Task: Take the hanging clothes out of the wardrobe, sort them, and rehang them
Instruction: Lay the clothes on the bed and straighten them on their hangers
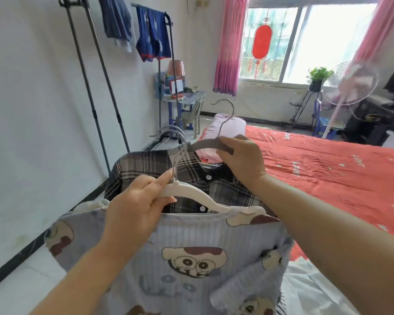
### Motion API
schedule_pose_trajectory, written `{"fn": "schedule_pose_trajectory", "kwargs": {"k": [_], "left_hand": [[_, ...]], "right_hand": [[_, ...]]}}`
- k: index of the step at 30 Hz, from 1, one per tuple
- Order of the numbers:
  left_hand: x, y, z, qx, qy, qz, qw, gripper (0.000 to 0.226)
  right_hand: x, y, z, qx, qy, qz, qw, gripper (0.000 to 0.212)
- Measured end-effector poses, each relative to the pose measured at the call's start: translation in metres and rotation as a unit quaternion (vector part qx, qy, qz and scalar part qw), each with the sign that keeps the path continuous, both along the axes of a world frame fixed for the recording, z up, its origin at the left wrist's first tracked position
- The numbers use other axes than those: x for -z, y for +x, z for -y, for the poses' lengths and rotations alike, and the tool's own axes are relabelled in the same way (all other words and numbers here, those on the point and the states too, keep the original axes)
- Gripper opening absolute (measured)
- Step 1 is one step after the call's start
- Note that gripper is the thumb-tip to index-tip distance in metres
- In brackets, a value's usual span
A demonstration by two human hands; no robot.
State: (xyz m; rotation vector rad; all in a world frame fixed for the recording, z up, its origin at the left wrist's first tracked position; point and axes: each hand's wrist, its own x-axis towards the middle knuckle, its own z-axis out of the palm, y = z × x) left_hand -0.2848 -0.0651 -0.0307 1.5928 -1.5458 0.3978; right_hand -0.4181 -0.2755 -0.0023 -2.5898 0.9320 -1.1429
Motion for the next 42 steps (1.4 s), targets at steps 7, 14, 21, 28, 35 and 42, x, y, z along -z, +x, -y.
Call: {"fn": "schedule_pose_trajectory", "kwargs": {"k": [7,14,21,28,35,42], "left_hand": [[-0.084,-0.033,-0.079,-0.047,-0.042,0.036,0.997,0.049],[-0.143,-0.047,-0.138,-0.056,-0.046,0.054,0.996,0.049],[-0.178,-0.045,-0.172,-0.015,-0.075,0.045,0.996,0.049],[-0.184,-0.061,-0.190,0.073,-0.075,0.050,0.993,0.047],[-0.172,-0.097,-0.197,0.157,-0.050,0.018,0.986,0.049],[-0.167,-0.130,-0.184,0.194,-0.039,-0.032,0.980,0.050]], "right_hand": [[-0.116,-0.043,-0.061,0.046,-0.112,0.017,0.992,0.031],[-0.228,-0.107,-0.120,0.116,-0.181,0.061,0.975,0.024],[-0.261,-0.183,-0.191,0.193,-0.226,0.058,0.953,0.030],[-0.234,-0.236,-0.259,0.261,-0.224,-0.042,0.938,0.032],[-0.203,-0.289,-0.316,0.294,-0.190,-0.117,0.930,0.031],[-0.172,-0.339,-0.323,0.331,-0.120,-0.110,0.930,0.038]]}}
